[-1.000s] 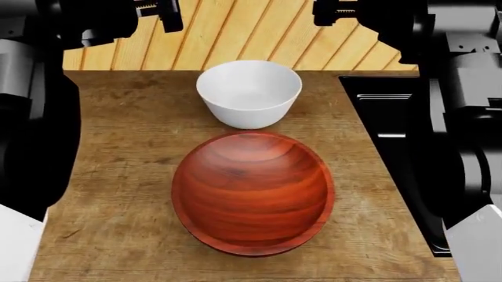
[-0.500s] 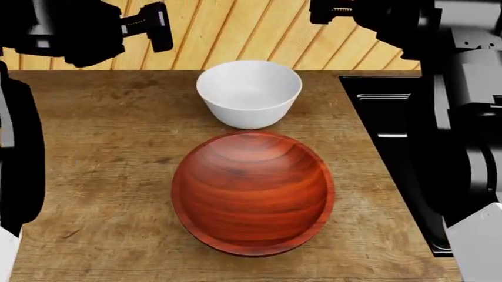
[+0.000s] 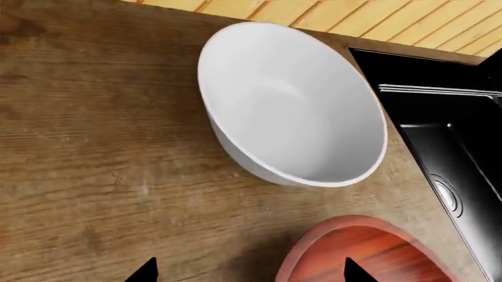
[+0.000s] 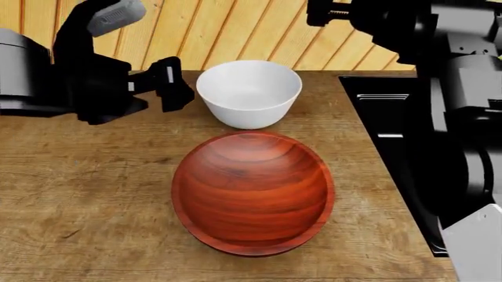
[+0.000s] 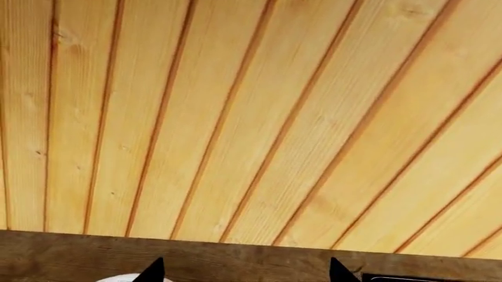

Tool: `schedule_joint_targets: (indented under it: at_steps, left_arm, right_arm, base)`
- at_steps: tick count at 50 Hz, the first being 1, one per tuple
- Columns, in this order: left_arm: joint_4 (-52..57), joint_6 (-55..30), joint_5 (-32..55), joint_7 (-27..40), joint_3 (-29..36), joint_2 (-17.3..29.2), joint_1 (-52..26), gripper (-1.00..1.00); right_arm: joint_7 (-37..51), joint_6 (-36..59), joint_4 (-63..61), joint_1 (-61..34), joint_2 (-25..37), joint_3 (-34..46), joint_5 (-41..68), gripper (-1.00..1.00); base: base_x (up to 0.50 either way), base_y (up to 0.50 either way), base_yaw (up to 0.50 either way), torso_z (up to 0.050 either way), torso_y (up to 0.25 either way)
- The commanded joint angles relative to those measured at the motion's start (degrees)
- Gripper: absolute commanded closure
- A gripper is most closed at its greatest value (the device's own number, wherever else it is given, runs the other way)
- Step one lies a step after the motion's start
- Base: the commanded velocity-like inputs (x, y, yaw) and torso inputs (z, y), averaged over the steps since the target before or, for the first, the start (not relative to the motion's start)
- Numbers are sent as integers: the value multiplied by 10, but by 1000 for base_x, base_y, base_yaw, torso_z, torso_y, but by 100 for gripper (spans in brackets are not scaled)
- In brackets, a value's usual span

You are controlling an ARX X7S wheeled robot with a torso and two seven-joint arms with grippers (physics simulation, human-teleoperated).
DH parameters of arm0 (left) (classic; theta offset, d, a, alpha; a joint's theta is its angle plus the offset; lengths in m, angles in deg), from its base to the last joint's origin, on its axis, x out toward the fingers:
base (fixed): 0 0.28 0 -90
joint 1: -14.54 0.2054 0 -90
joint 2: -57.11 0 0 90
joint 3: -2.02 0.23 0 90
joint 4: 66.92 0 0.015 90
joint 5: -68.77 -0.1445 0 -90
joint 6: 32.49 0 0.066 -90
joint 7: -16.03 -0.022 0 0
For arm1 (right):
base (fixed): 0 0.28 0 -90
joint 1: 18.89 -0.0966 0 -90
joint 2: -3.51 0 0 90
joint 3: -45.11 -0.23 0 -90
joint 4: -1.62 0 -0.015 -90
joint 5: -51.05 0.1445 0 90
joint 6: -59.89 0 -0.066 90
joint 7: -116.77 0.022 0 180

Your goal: Stack the bowls in the sink.

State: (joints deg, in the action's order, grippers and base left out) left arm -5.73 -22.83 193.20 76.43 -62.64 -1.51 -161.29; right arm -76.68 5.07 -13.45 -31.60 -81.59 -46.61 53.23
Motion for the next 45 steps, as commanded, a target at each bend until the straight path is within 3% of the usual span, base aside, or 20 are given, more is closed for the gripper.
schedule_joint_targets:
  at_steps: [1, 18, 45]
  left_arm:
    - [98, 54, 189, 115, 31, 47, 74, -100]
    - [195, 118, 240, 128, 42, 74, 184, -100]
    - [189, 113, 215, 87, 57, 51, 226, -100]
  right_arm:
    - [-2, -3, 0, 5, -3, -8, -3, -100]
    - [-3, -10, 0, 14, -6, -19, -7, -100]
    - [-6, -12, 0, 22, -8, -24, -15, -100]
  base:
    - [0, 0, 0, 0, 0]
    - [0, 0, 0, 0, 0]
    - [0, 0, 0, 0, 0]
